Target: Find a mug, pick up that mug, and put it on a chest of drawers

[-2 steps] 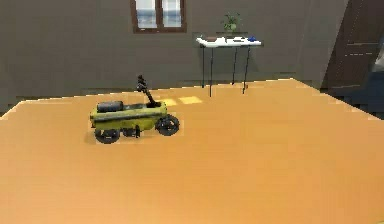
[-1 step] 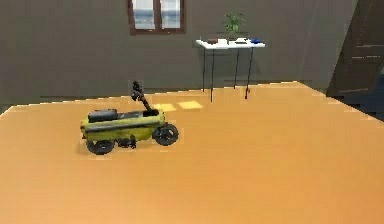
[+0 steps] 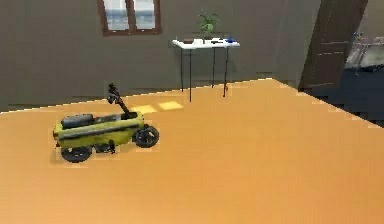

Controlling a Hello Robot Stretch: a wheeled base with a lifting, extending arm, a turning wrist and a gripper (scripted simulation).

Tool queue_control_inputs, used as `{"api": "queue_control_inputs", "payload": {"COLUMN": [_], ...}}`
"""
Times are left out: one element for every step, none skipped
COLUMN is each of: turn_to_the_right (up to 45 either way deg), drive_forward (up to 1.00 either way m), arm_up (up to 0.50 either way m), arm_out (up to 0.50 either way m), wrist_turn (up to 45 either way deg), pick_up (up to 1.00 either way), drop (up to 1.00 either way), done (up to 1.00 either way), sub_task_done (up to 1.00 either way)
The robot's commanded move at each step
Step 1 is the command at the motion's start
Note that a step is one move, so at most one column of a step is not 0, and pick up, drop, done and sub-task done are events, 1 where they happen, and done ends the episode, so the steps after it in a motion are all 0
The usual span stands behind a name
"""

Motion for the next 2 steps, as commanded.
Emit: {"api": "queue_control_inputs", "payload": {"turn_to_the_right": [0.0,24.0], "drive_forward": [0.45,0.0], "arm_up": [0.0,0.0], "arm_out": [0.0,0.0], "wrist_turn": [0.0,0.0], "pick_up": [0.0,0.0], "drop": [0.0,0.0], "done": [0.0,0.0], "sub_task_done": [0.0,0.0]}}
